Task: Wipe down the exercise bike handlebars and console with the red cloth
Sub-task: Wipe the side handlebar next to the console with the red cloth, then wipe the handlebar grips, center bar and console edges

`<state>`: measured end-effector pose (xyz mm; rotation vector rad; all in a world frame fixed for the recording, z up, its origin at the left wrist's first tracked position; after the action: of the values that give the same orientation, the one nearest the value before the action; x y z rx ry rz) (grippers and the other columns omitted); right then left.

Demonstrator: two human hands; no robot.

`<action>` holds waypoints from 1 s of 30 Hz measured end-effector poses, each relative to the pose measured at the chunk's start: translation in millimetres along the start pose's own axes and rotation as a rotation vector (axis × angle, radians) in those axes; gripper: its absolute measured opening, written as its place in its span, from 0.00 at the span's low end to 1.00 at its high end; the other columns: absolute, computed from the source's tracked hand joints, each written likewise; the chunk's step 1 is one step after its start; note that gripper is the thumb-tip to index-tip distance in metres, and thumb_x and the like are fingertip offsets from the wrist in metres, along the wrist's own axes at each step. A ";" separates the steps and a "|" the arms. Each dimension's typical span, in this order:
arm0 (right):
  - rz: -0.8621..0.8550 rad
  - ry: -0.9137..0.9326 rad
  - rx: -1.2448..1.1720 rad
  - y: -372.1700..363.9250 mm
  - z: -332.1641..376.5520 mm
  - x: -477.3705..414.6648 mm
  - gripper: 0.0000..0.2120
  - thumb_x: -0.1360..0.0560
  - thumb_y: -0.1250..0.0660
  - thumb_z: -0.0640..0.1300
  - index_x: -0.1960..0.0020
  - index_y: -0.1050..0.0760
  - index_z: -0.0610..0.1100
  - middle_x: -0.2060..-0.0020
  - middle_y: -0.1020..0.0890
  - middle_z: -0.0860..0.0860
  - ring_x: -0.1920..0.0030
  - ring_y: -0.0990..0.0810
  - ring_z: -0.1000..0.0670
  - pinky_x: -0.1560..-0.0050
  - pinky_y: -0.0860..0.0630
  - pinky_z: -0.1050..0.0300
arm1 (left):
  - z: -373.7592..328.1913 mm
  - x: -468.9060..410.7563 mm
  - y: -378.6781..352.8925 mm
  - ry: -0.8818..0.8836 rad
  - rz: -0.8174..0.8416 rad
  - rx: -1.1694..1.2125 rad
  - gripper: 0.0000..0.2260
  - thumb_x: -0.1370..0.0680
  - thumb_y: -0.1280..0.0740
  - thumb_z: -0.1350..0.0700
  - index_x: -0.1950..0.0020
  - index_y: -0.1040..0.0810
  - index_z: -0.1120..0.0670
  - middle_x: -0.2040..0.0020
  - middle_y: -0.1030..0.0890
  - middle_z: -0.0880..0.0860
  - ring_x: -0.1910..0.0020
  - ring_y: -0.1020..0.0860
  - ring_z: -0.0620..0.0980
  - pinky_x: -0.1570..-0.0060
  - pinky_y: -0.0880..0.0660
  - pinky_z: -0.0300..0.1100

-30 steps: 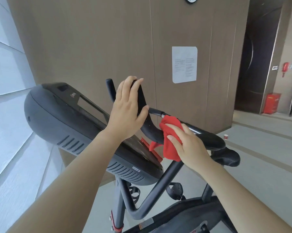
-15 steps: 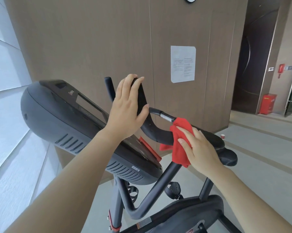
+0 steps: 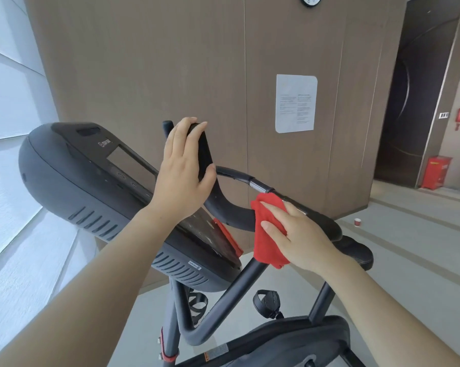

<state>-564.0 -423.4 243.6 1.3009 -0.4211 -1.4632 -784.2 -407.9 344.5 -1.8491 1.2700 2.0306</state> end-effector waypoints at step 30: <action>0.005 0.177 -0.225 1.6 -122.3 -16.1 0.25 0.24 0.59 0.57 0.41 0.27 0.54 0.44 0.23 0.61 0.44 0.27 0.57 0.54 0.35 0.63 | -97.0 54.6 -98.7 -0.033 0.436 -0.550 0.25 0.23 0.49 0.36 0.35 0.29 0.49 0.40 0.23 0.48 0.41 0.25 0.51 0.38 0.31 0.47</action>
<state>-460.5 -364.7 211.2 1.2341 -0.1391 -1.3360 -665.0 -429.5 258.0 -1.8336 1.2859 2.8687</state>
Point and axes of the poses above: each hand's wrist, its own x-axis away from the middle knuckle, its own y-axis out of the back of the hand, z = x × y, the point moved 2 cm from there along -x, towards the middle knuckle
